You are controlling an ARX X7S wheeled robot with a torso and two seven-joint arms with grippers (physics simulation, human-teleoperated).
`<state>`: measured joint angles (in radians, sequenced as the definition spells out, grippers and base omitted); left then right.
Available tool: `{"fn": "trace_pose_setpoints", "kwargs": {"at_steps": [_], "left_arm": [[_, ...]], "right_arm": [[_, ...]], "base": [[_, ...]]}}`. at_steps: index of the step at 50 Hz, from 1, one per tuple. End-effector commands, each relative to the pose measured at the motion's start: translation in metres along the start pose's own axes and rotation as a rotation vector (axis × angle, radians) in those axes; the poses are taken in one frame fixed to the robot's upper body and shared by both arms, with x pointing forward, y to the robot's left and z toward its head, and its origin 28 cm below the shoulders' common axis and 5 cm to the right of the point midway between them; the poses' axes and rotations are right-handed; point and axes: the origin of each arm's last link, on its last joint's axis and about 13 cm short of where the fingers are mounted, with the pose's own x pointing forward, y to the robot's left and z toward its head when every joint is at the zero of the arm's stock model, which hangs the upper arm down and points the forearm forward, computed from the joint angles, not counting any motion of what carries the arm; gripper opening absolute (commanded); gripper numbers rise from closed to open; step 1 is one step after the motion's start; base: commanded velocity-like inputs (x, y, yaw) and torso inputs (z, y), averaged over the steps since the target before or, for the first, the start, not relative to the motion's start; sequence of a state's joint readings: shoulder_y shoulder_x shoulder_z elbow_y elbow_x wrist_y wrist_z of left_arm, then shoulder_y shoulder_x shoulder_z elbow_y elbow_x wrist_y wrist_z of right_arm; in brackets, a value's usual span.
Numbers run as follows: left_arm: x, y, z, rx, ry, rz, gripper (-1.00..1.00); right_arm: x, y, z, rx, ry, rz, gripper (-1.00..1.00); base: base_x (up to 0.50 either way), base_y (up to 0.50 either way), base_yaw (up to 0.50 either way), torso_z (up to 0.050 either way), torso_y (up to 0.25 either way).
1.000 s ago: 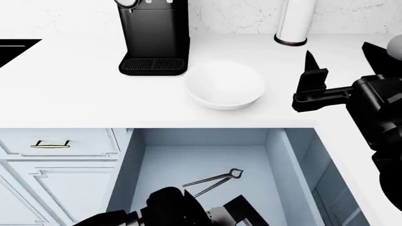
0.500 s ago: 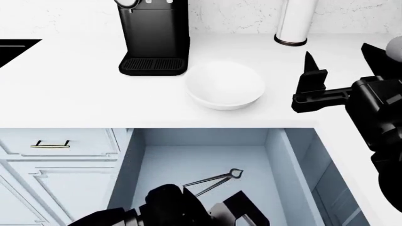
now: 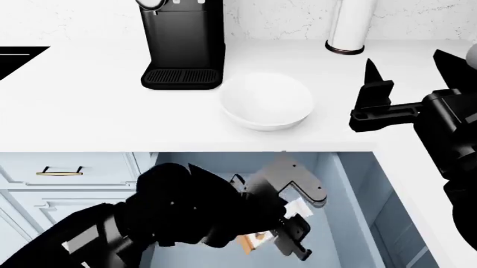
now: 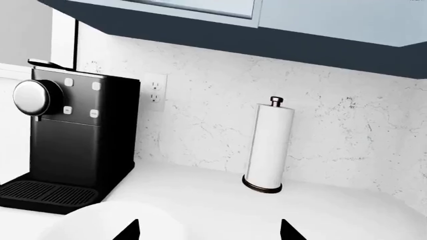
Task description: Place the bar in the bowl and close the drawer.
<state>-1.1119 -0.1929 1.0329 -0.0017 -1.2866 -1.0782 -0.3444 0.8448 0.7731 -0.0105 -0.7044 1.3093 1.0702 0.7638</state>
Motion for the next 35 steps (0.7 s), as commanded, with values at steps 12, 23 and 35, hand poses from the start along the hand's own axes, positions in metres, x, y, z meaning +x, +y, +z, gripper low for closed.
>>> {"fn": "trace_pose_setpoints", "kwargs": {"at_steps": [12, 23, 35], "left_arm": [[-0.057, 0.042, 0.116, -0.032, -0.42, 0.152, -1.0], [-0.057, 0.07, 0.165, -0.077, -0.525, 0.258, -1.0], [-0.053, 0.088, 0.176, -0.13, -0.542, 0.365, -1.0]], "right_arm": [[-0.001, -0.002, 0.005, 0.014, -0.013, -0.005, 1.0], [-0.003, -0.006, 0.002, 0.026, -0.009, -0.014, 1.0], [-0.006, -0.01, -0.005, 0.037, 0.0, -0.022, 1.0]], "base": [[0.0, 0.0, 0.0, 0.0, 0.0], [0.0, 0.0, 0.0, 0.0, 0.0], [0.0, 0.0, 0.0, 0.0, 0.0]]}}
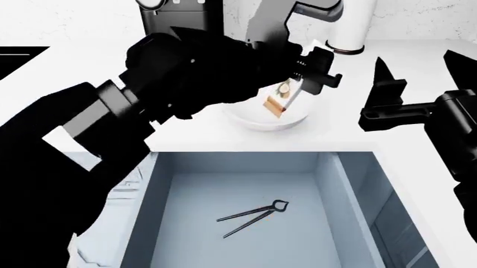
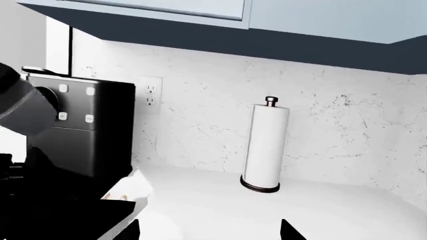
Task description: Place the bar in the bowl and close the drawer.
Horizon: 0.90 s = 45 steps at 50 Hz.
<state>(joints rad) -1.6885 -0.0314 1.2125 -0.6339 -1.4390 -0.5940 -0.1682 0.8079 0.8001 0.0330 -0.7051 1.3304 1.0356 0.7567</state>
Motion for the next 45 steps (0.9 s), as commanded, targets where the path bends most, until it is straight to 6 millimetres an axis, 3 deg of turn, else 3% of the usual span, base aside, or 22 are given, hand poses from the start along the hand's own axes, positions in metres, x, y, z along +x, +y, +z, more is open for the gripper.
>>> {"fn": "trace_pose_setpoints", "kwargs": {"at_steps": [1, 15, 28, 45], "left_arm": [[0.003, 0.024, 0.024, -0.013, -0.086, 0.162, -1.0], [0.008, 0.041, 0.01, -0.058, -0.103, 0.248, -1.0], [0.015, 0.042, -0.011, -0.061, -0.071, 0.25, -1.0], [0.018, 0.044, -0.023, -0.042, -0.038, 0.262, -1.0]], "right_arm": [[-0.002, -0.004, -0.006, 0.01, 0.008, -0.009, 1.0], [-0.011, -0.007, -0.009, 0.032, 0.002, -0.021, 1.0], [-0.014, -0.006, -0.012, 0.041, 0.007, -0.016, 1.0], [-0.015, -0.007, -0.012, 0.052, 0.009, -0.022, 1.0]], "base": [[0.0, 0.0, 0.0, 0.0, 0.0], [0.0, 0.0, 0.0, 0.0, 0.0], [0.0, 0.0, 0.0, 0.0, 0.0], [0.0, 0.0, 0.0, 0.001, -0.017]]}}
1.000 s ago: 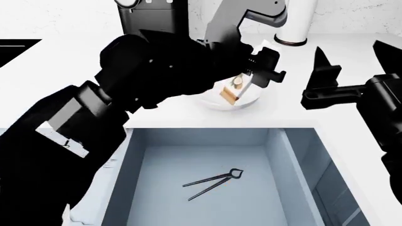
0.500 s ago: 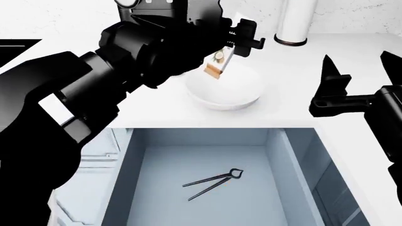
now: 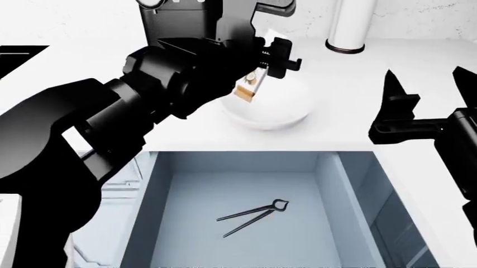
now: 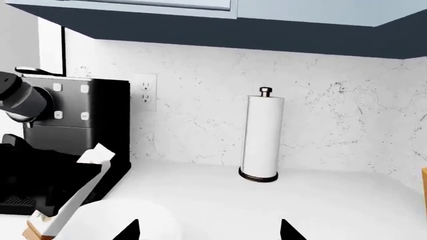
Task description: Place the bar in the bowl and close the drawer.
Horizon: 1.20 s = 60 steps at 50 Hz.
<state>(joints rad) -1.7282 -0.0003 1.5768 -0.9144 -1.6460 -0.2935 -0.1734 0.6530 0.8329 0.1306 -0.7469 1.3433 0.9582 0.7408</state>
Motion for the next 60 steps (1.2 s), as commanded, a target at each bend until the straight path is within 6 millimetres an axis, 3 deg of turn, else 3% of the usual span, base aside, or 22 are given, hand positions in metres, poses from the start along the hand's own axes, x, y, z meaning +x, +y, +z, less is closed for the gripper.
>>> {"fn": "trace_pose_setpoints", "kwargs": {"at_steps": [1, 12, 32, 60], "left_arm": [[0.002, 0.002, -0.006, 0.004, 0.011, 0.017, -1.0], [0.0, 0.001, -0.001, 0.014, -0.001, 0.005, -1.0], [-0.008, 0.001, 0.037, 0.006, -0.117, -0.007, -1.0], [-0.005, -0.001, 0.023, 0.03, -0.076, -0.016, -1.0]], "right_arm": [[-0.001, -0.001, -0.001, 0.01, 0.003, -0.005, 1.0], [0.0, -0.001, -0.003, 0.017, 0.006, -0.004, 1.0], [-0.002, -0.001, -0.003, 0.022, 0.005, -0.001, 1.0], [-0.002, 0.0, -0.005, 0.028, 0.006, 0.0, 1.0]], "base": [[0.0, 0.0, 0.0, 0.011, -0.221], [0.0, 0.0, 0.0, 0.015, -0.243], [0.0, 0.0, 0.0, 0.001, -0.004], [0.0, 0.0, 0.0, 0.003, -0.07]]}}
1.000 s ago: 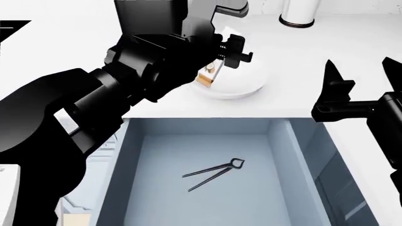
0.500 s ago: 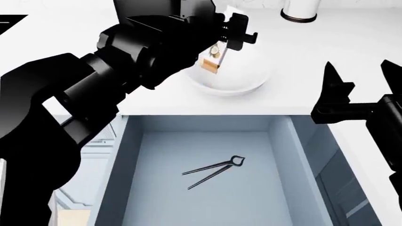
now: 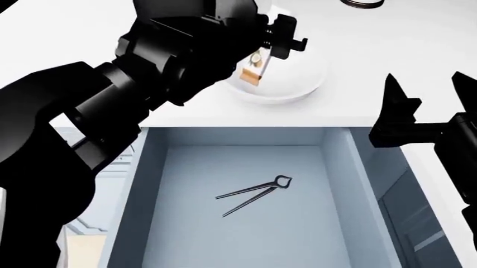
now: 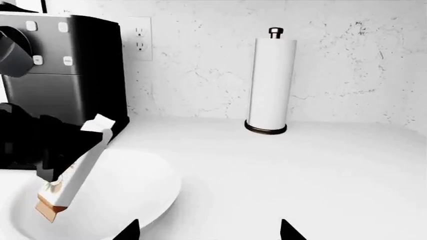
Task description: Place the bar in the bowl and close the drawer.
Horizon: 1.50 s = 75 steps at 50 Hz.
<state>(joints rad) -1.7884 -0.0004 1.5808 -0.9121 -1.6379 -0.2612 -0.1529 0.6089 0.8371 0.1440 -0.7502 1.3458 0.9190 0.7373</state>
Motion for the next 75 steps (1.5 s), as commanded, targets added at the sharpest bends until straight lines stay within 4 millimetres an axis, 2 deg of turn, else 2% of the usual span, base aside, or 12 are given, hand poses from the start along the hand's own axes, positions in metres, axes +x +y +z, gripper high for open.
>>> {"fn": "trace_pose_setpoints", "kwargs": {"at_steps": [1, 2, 3, 20, 33, 45, 52, 62, 68, 75], "left_arm": [[0.0, -0.001, -0.002, -0.002, 0.01, 0.0, -1.0], [0.0, -0.001, -0.002, -0.005, 0.014, -0.004, -1.0], [0.0, -0.001, -0.002, -0.005, 0.016, -0.002, 1.0], [0.0, 0.004, 0.002, -0.016, -0.01, 0.027, 1.0], [-0.003, 0.022, 0.03, -0.041, -0.136, 0.097, 1.0], [-0.008, 0.036, 0.04, -0.041, -0.148, 0.078, 1.0], [-0.047, 0.039, 0.021, -0.047, -0.151, 0.06, 1.0], [-0.12, 0.029, -0.01, -0.071, -0.202, 0.043, 1.0], [-0.172, 0.023, -0.032, -0.1, -0.247, 0.044, 1.0], [-0.213, 0.021, -0.043, -0.118, -0.296, 0.076, 1.0]], "right_arm": [[0.0, 0.0, -0.001, 0.003, 0.001, 0.001, 1.0], [0.0, 0.0, -0.001, 0.003, 0.001, 0.001, 1.0], [0.0, 0.0, -0.001, 0.003, 0.001, 0.0, 1.0], [-0.002, 0.001, 0.0, 0.007, -0.003, 0.002, 1.0], [-0.007, 0.008, 0.002, 0.008, -0.014, 0.022, 1.0], [-0.012, 0.016, 0.003, 0.016, -0.026, 0.045, 1.0], [-0.012, 0.02, 0.003, 0.019, -0.029, 0.05, 1.0], [-0.011, 0.023, 0.003, 0.021, -0.054, 0.04, 1.0], [-0.014, 0.024, 0.003, 0.006, -0.058, 0.039, 1.0], [-0.016, 0.026, 0.005, -0.013, -0.056, 0.038, 1.0]], "base": [[0.0, 0.0, 0.0, 0.0, 0.0], [0.0, 0.0, 0.0, 0.0, 0.0], [0.0, 0.0, 0.0, 0.0, 0.0], [0.0, 0.0, 0.0, 0.0, 0.0], [0.0, 0.0, 0.0, 0.0, 0.0], [0.0, 0.0, 0.0, -0.012, 0.194], [0.0, 0.0, 0.0, -0.017, 0.25], [0.0, 0.0, 0.0, -0.017, 0.25], [0.0, 0.0, 0.0, -0.017, 0.25], [-0.02, 0.0, 0.0, -0.007, 0.103]]}}
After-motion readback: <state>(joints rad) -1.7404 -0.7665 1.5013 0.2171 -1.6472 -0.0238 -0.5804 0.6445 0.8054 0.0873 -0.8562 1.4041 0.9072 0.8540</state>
